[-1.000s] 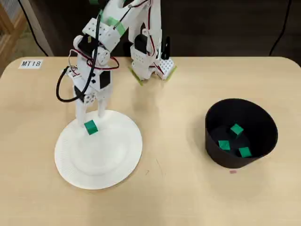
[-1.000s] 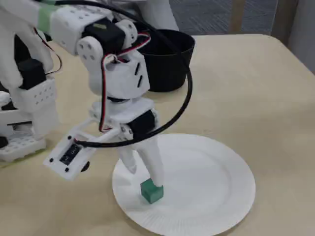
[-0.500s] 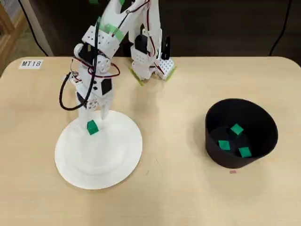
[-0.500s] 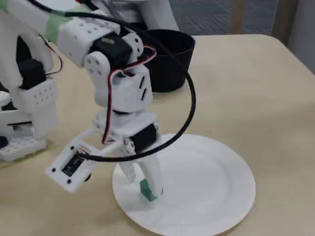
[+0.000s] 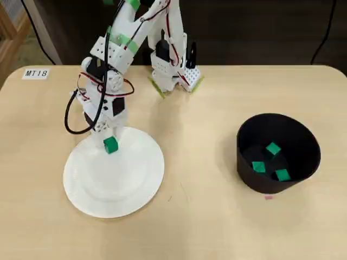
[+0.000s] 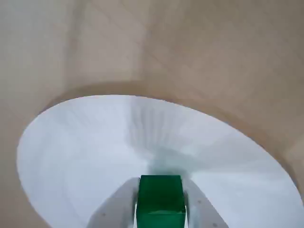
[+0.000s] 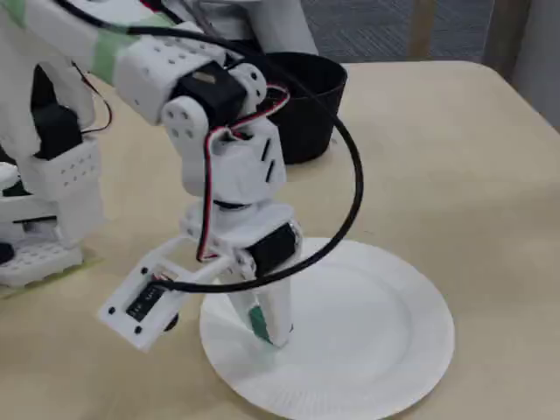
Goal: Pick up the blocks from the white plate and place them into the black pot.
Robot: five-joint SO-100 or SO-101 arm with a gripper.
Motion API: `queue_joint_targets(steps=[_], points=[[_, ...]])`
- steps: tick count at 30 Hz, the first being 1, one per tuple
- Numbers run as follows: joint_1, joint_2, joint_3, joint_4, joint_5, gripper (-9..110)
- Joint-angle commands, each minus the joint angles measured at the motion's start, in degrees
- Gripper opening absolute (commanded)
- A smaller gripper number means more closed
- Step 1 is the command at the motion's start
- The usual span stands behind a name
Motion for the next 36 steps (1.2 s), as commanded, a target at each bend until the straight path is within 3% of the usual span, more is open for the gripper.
queue_joint_targets(steps=[1,9,27,32,36], points=[[-0.53,6.68,-2.81,-1.49,-0.09,-2],[-14.41,21.18,-3.52,-6.68,-2.64,-2],[-67.76,32.43,-3.43,-0.35,-7.12,-2],[-74.97,30.15,-2.29,-1.14,-10.37,-2],[-77.08,29.62,2.2,-10.63,-11.78,-2]])
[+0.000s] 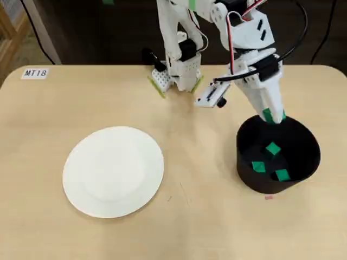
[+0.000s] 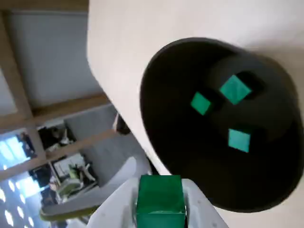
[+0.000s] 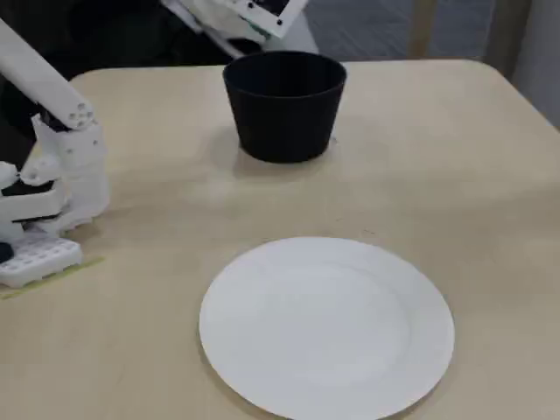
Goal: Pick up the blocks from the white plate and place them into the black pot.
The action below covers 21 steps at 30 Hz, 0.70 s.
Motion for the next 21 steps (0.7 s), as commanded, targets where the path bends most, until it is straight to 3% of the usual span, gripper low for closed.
queue_joint_targets(steps=[1,14,17,21], points=[[-1.49,-0.79,2.02,-7.91,-1.05,-2],[3.87,-8.17,2.29,-14.5,-3.25,-2],[4.83,-7.03,2.46,-12.92,-4.13,11],[6.06,-5.63,2.46,-10.9,-4.83,21]])
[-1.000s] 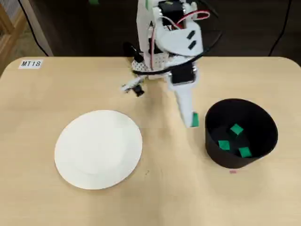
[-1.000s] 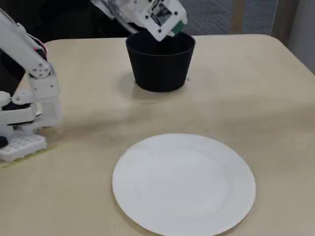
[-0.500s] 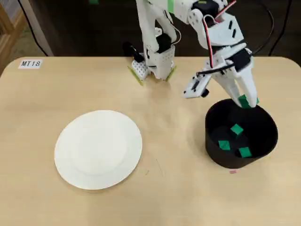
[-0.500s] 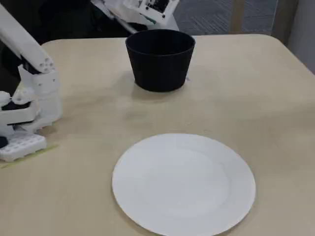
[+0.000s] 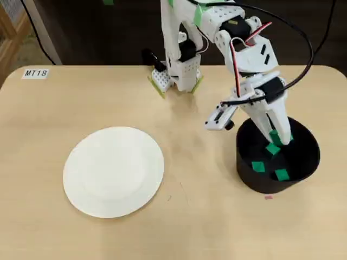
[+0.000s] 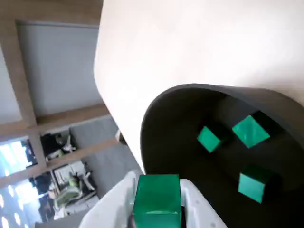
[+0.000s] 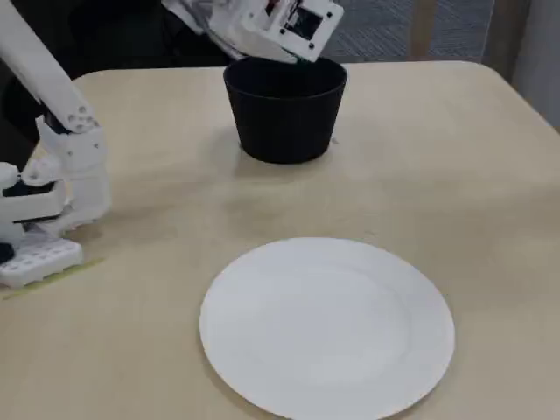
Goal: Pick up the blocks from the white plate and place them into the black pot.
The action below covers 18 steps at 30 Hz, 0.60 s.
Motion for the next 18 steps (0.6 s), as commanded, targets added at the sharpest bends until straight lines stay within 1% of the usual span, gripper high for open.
queue_joint_targets(steps=[1,4,5,6,7,11,15,18], points=[[1.49,2.9,-0.26,1.23,-0.44,21],[2.29,3.69,-0.26,2.2,-0.53,21],[2.55,3.96,-0.26,2.29,-0.09,16],[2.9,4.22,-0.26,2.29,0.53,9],[3.43,4.75,-0.26,2.29,0.88,-2],[8.61,8.17,-0.26,5.45,-0.53,-2],[21.01,14.06,0.7,10.37,-3.52,-2],[30.5,19.16,4.31,9.58,-4.92,-2]])
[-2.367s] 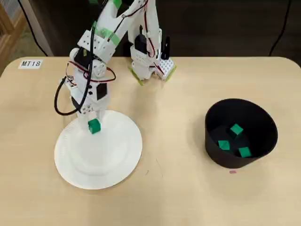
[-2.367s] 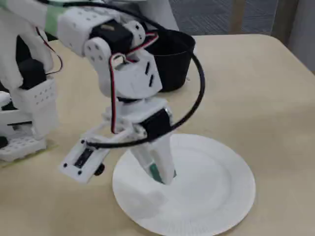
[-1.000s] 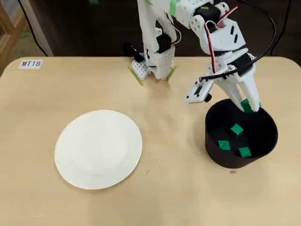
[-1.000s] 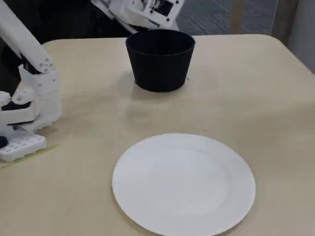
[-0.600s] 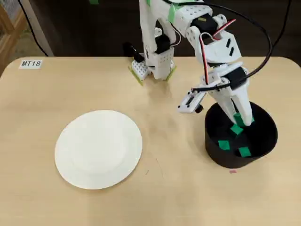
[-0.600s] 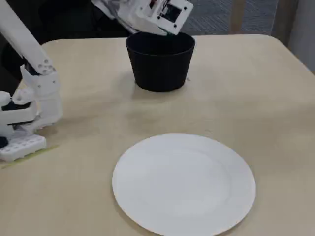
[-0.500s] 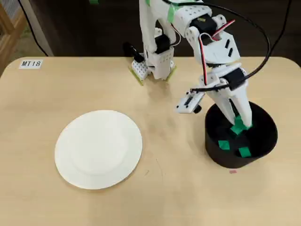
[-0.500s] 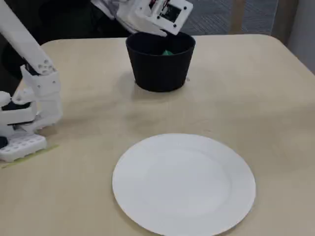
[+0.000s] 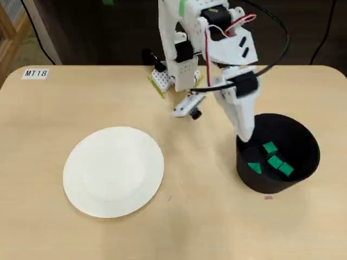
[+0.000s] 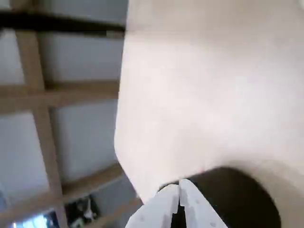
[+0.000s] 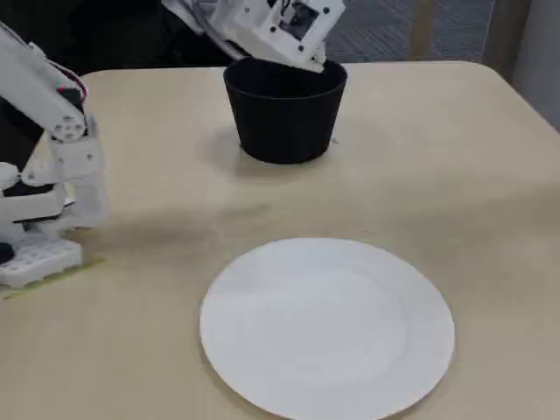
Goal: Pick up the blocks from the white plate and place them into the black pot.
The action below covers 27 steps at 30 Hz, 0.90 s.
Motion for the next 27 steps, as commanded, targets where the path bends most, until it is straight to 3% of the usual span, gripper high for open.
queue_joint_targets(steps=[1,11,27], points=[[9.58,4.66,1.85,0.35,-1.41,-2],[11.25,28.74,23.91,-3.52,7.82,-2],[10.63,57.57,49.13,1.93,7.56,-2]])
